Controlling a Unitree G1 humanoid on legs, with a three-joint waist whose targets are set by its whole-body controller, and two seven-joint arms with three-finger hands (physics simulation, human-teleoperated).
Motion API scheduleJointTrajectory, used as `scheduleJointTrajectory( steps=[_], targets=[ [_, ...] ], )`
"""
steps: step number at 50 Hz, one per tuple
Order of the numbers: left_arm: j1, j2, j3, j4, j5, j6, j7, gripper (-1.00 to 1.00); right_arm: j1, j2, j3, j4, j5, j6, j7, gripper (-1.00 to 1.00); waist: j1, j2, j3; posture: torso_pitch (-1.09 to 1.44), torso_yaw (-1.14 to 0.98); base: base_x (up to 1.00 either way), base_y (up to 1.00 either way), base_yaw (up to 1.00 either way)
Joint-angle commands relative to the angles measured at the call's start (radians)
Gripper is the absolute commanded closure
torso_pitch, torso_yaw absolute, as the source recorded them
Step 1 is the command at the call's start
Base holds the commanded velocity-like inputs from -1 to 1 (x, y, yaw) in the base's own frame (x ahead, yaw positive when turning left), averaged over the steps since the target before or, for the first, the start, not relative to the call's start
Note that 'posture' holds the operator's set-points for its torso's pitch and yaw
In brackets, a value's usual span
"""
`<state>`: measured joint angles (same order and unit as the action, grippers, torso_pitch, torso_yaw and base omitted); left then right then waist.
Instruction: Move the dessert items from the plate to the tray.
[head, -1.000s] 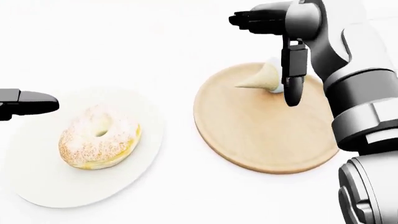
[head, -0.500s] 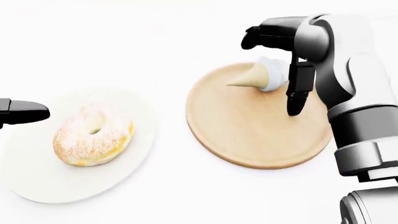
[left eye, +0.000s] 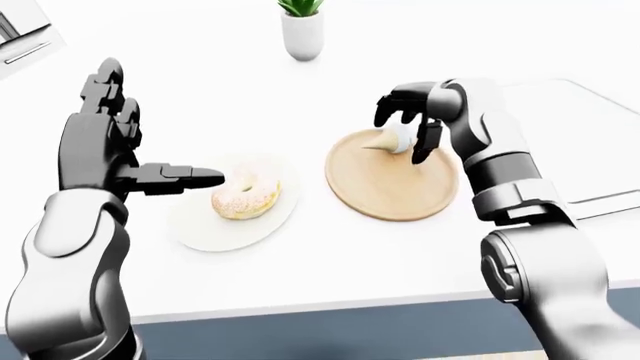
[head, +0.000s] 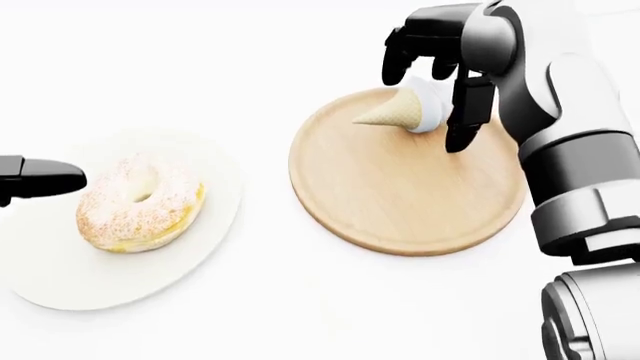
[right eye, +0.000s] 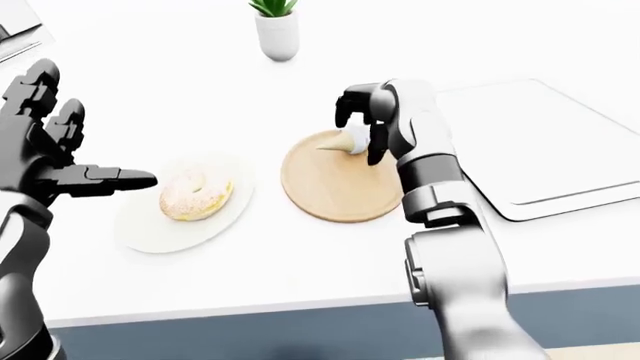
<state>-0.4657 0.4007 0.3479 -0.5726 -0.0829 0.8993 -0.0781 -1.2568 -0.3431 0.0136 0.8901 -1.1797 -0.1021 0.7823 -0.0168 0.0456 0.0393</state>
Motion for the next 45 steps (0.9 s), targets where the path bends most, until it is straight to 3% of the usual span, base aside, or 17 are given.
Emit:
scheduleJointTrajectory(
  steps=[1,8,11,18,19,21,22,31,34,36,37,39,45],
  targets=[
    [-0.023,0.014,0.015,-0.028,0.003,-0.027,0.003,-1.00,-0.055,-0.006,-0.006,-0.021,0.004,-0.011,-0.029,-0.29,0.001,0.001,-0.029,0.00,0.00,0.00,0.00,0.00],
    [-0.007,0.014,0.022,-0.025,0.002,-0.041,-0.003,-1.00,-0.089,0.002,0.002,0.030,0.002,-0.025,-0.047,-0.14,0.001,0.004,-0.030,0.00,0.00,0.00,0.00,0.00],
    [0.002,0.013,0.030,-0.027,-0.001,-0.046,-0.006,-1.00,-0.089,0.002,0.003,0.029,-0.001,-0.027,-0.045,0.14,0.001,0.005,-0.031,0.00,0.00,0.00,0.00,0.00],
    [0.001,0.020,0.035,-0.025,-0.004,-0.048,-0.006,-1.00,-0.109,-0.004,0.003,0.033,-0.005,-0.039,-0.057,0.50,0.001,0.004,-0.032,0.00,0.00,0.00,0.00,0.00],
    [0.000,0.021,0.034,-0.025,-0.004,-0.047,-0.006,-1.00,-0.114,-0.004,0.002,0.036,-0.005,-0.042,-0.059,0.58,0.001,0.004,-0.032,0.00,0.00,0.00,0.00,0.00],
    [-0.004,0.022,0.035,-0.025,-0.006,-0.044,-0.004,-1.00,-0.125,-0.009,0.001,0.038,-0.006,-0.050,-0.069,0.95,0.001,0.004,-0.032,0.00,0.00,0.00,0.00,0.00],
    [-0.003,0.023,0.032,-0.026,-0.004,-0.044,-0.004,-1.00,-0.130,-0.011,0.000,0.042,-0.005,-0.055,-0.075,1.00,0.001,0.005,-0.032,0.00,0.00,0.00,0.00,0.00],
    [-0.022,0.039,0.021,-0.025,0.001,-0.035,-0.004,-1.00,-0.160,-0.014,-0.019,0.027,0.019,-0.047,-0.109,1.00,0.000,0.003,-0.026,0.00,0.00,0.00,0.00,0.00],
    [-0.051,0.073,0.002,-0.014,0.018,-0.022,-0.035,-1.00,-0.146,0.001,-0.052,-0.019,0.075,0.039,-0.088,1.00,0.001,0.002,-0.024,0.00,0.00,0.00,0.00,0.00],
    [-0.091,0.128,-0.020,-0.006,0.035,-0.022,-0.091,-1.00,-0.132,0.021,-0.079,-0.077,0.145,0.138,-0.070,1.00,0.002,0.000,-0.023,0.00,0.00,0.00,0.00,0.00],
    [-0.112,0.160,-0.035,0.002,0.049,-0.034,-0.130,-1.00,-0.130,0.051,-0.122,-0.114,0.218,0.234,-0.072,1.00,0.003,-0.001,-0.022,0.00,0.00,0.00,0.00,0.00],
    [-0.135,0.224,-0.075,-0.001,0.084,-0.058,-0.238,-1.00,-0.110,0.082,-0.158,-0.193,0.344,0.417,-0.048,1.00,0.005,-0.004,-0.020,0.00,0.00,0.00,0.00,0.00],
    [-0.251,0.317,-0.102,0.062,0.216,-0.131,-0.489,-1.00,-0.109,0.100,-0.158,-0.324,0.647,0.765,-0.128,1.00,0.017,-0.010,-0.012,0.00,0.00,0.00,0.00,0.00]
  ],
)
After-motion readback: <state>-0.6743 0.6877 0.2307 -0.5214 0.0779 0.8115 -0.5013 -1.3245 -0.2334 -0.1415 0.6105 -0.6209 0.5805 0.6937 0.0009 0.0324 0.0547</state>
